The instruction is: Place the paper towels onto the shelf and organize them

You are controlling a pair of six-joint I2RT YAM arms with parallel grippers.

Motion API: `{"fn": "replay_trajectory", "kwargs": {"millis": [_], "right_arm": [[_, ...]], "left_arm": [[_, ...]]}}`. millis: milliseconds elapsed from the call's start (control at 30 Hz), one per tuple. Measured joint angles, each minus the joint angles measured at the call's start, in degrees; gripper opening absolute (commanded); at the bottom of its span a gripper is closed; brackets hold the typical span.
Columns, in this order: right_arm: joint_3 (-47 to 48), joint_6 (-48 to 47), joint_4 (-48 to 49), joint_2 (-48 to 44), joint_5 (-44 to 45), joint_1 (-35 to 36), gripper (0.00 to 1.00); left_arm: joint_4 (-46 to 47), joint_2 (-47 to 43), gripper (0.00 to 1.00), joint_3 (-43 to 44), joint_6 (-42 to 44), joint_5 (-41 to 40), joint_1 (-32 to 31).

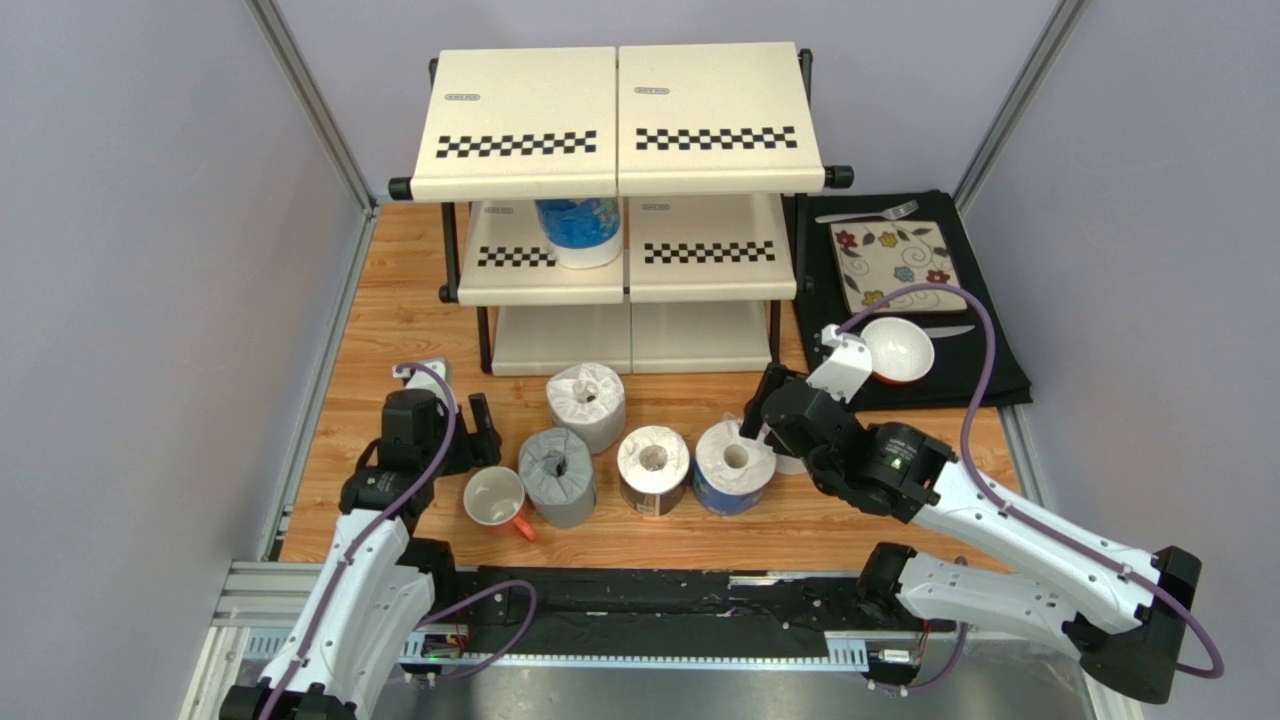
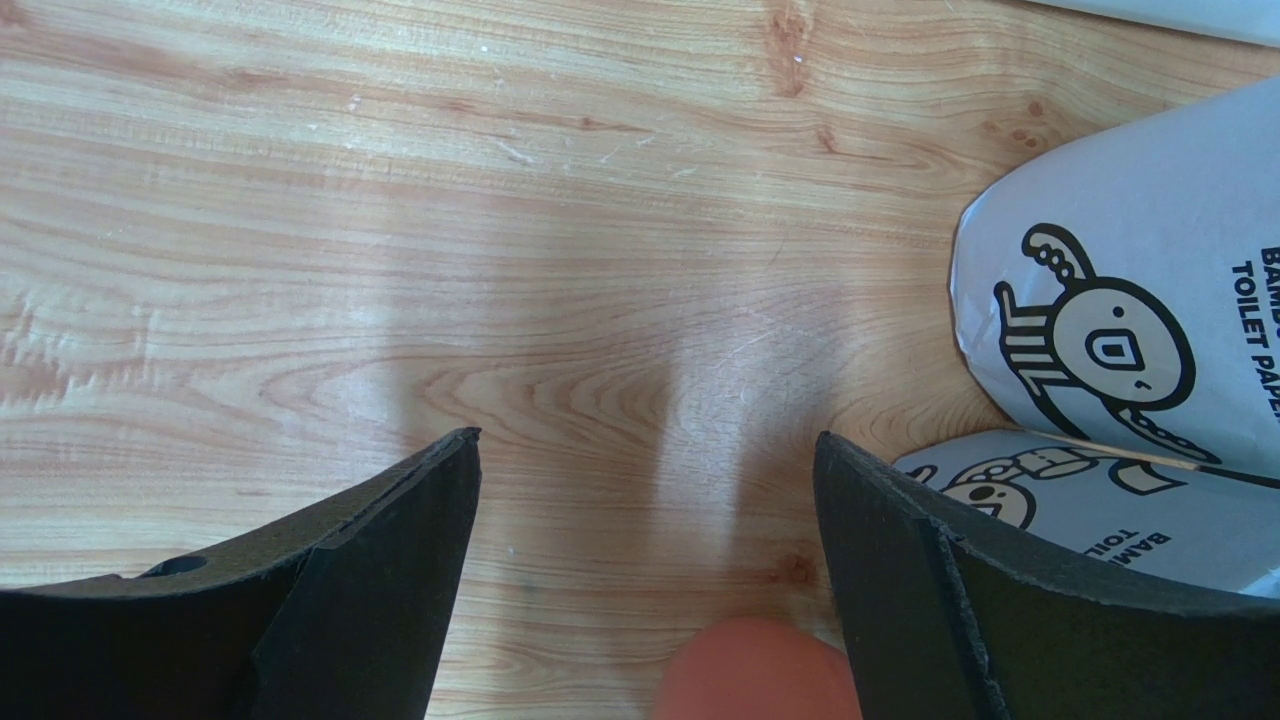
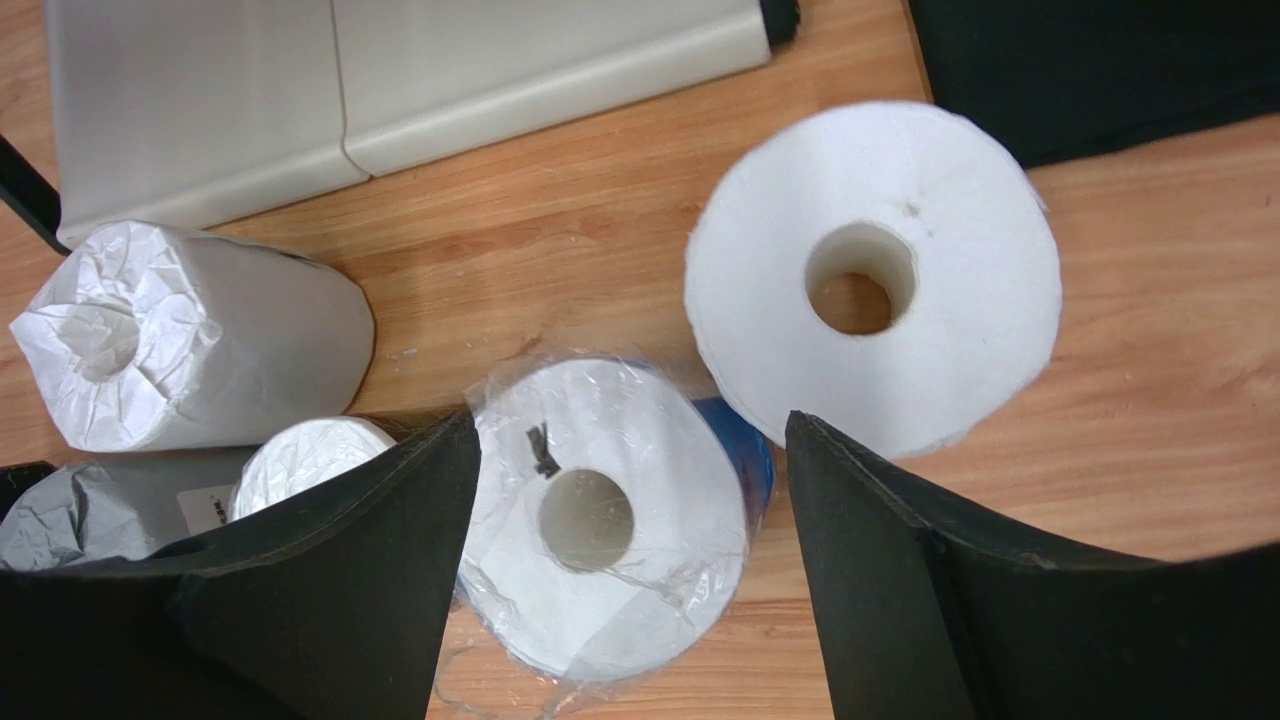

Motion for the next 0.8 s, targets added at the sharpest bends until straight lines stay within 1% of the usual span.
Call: {"fn": "replay_trajectory", "kwargs": {"millis": [167,333,533,800], "right_arm": [[-2.8,5.86,-2.73,-2.67,-0.57,0.0,0.77],[-3.82,9.49,-3.67,-2.05,-2.34,0.0,0.77],[-4.09,11.82,-4.04,-0.96,-5.09,0.0,0.77],[-6.23,12.72,-4.15,-0.68,-7.72,0.0,0.76]], "left_arm": [[-0.02,0.04,0.9,0.0,0.0,-0.13,-0.28],[-0.04,0.04,0.9,0.0,0.0,-0.24,-0.37],[-0.04,0.09,0.9,0.0,0.0,-0.28,-0.63],[-0.11,0.2,0.9,0.0,0.0,-0.39,-0.7]]}}
